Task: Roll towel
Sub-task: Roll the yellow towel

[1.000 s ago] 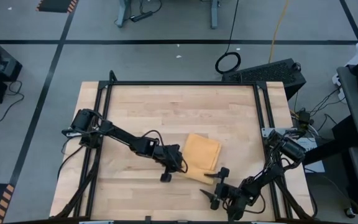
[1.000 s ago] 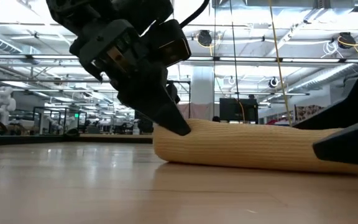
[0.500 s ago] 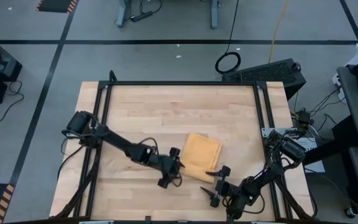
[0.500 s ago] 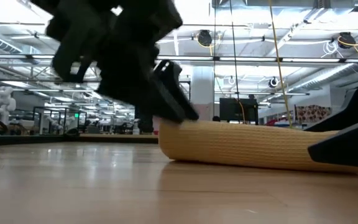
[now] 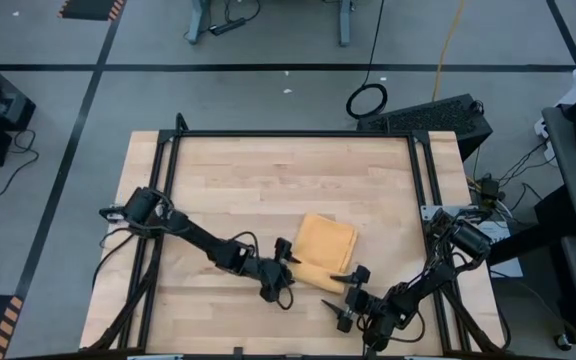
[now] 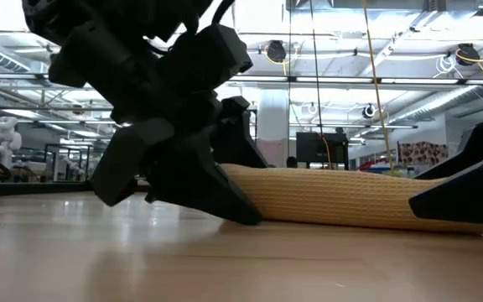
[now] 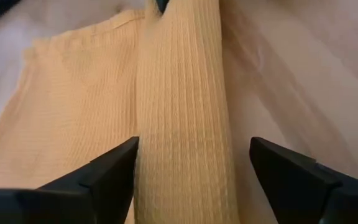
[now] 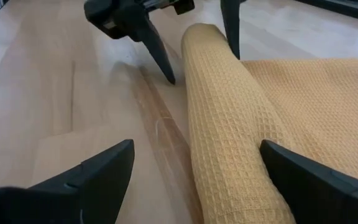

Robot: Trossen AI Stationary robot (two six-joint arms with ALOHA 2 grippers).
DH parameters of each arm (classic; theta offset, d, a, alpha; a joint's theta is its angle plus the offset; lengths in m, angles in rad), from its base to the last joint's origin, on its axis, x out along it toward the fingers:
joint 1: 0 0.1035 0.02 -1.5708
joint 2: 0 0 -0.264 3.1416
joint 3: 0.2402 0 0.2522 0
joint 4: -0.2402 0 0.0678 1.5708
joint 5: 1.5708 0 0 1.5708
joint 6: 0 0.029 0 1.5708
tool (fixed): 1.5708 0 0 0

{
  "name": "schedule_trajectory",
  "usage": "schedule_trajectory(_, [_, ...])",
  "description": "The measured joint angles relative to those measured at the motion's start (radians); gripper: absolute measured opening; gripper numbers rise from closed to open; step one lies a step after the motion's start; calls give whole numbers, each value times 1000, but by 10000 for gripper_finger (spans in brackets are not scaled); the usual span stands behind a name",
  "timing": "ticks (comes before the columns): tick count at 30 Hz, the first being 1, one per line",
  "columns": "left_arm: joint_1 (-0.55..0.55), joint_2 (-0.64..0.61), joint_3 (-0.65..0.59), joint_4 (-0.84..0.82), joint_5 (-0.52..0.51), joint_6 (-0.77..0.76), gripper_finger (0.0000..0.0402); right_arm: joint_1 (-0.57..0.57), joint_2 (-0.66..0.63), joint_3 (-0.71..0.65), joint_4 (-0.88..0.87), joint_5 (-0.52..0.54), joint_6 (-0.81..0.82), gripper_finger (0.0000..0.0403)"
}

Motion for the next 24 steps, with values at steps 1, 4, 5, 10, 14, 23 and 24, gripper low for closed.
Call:
schedule_trajectory(1, [5,2,0,2,15,-8,305,0,0,0,0,-4,-1,336])
schedule_trajectory(4, [19,4,0,5,82,-39,278,0,0,0,0,-8,-4,336])
schedule_trajectory(5, [21,4,0,5,88,-53,262,0,0,0,0,-8,-9,336])
schedule_trajectory(10, [29,-2,0,4,118,-139,150,3,-9,-1,-2,-8,-86,336])
schedule_trajectory(14, [48,-3,2,0,219,-274,58,4,-45,-2,-13,-57,-225,336])
schedule_trajectory(23, [86,-3,3,-3,517,-729,48,87,-183,-2,-10,-111,-474,336])
schedule_trajectory(24, [88,-3,3,-3,527,-767,53,99,-186,-2,-4,-106,-484,336])
